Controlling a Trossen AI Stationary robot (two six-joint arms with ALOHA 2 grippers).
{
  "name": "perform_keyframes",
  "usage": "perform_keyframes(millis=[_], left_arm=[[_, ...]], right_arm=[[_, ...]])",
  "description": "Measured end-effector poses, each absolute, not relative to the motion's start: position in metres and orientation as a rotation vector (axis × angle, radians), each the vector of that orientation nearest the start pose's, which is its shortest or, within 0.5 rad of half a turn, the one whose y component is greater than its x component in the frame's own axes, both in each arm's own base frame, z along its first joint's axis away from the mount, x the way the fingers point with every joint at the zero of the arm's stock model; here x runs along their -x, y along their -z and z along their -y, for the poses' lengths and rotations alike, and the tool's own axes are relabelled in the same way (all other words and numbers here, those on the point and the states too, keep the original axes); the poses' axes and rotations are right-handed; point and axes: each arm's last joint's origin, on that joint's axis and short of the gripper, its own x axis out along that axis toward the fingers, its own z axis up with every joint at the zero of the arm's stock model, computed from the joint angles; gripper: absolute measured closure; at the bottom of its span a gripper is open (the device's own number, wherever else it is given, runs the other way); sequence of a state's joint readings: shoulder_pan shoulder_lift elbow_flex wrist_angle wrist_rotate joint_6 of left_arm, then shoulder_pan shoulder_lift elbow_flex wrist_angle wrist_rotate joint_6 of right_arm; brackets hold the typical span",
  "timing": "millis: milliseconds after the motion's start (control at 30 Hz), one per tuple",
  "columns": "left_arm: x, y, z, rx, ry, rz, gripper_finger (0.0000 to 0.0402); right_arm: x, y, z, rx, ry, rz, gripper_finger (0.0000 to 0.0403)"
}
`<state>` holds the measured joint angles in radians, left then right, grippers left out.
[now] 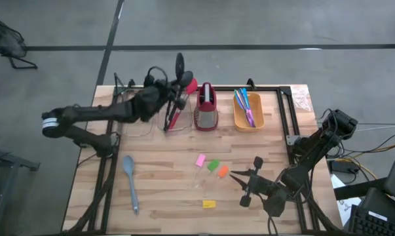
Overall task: Pick & Place Kitchen Items
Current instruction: Put the black serving spoon into the right transparent bin
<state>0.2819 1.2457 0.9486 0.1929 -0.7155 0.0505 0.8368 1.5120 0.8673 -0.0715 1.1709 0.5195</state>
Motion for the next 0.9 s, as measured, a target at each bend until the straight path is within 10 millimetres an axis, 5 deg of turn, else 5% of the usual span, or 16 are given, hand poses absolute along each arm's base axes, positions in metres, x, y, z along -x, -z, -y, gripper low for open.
perform_keyframes(millis=[367, 900], left_arm=[[-0.268, -0.29, -0.159, -0.068, -0.95, -0.281, 0.0364], [-0.286, -0.228, -0.185, 0.07, -1.014, -0.442, 0.0358]], right_arm=[[-0.22, -0.216, -0.2, 0.104, 0.417, -0.285, 0.0348], [-0.22, -0.216, -0.2, 0.101, 0.414, -0.287, 0.0307]])
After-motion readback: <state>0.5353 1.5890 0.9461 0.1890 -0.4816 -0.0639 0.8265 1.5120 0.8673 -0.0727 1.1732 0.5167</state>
